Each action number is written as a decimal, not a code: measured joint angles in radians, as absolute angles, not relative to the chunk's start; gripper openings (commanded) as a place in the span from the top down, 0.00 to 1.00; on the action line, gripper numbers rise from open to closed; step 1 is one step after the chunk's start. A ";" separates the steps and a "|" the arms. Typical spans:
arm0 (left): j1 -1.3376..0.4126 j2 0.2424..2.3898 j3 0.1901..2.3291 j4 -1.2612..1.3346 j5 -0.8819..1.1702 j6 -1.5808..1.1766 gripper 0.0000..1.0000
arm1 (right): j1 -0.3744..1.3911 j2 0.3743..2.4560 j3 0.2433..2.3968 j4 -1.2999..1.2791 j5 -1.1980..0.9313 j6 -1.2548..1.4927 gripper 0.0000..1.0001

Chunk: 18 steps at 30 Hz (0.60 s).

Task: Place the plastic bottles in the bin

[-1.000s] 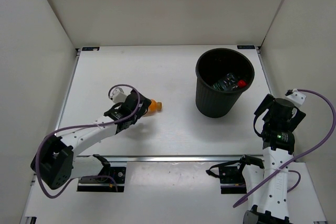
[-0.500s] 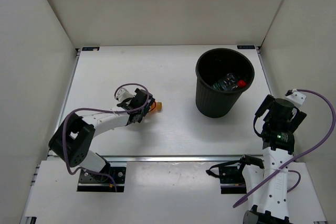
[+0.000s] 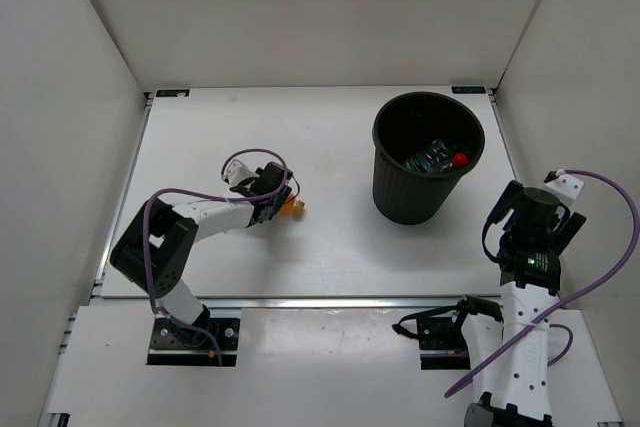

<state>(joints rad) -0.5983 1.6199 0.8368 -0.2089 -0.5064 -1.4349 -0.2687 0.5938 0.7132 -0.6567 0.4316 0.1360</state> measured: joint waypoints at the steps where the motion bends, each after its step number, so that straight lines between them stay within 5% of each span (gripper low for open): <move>1: -0.601 1.617 0.838 -0.209 -0.510 -1.416 0.49 | -0.268 0.593 0.713 -0.657 0.436 0.135 0.01; 8: -0.651 1.525 0.968 -0.197 -0.541 -1.200 0.45 | -0.277 0.588 0.662 -0.628 0.442 0.149 0.01; 18: -0.835 1.596 1.605 -0.050 -0.454 -0.787 0.39 | -0.306 0.597 0.538 -0.622 0.264 0.271 0.00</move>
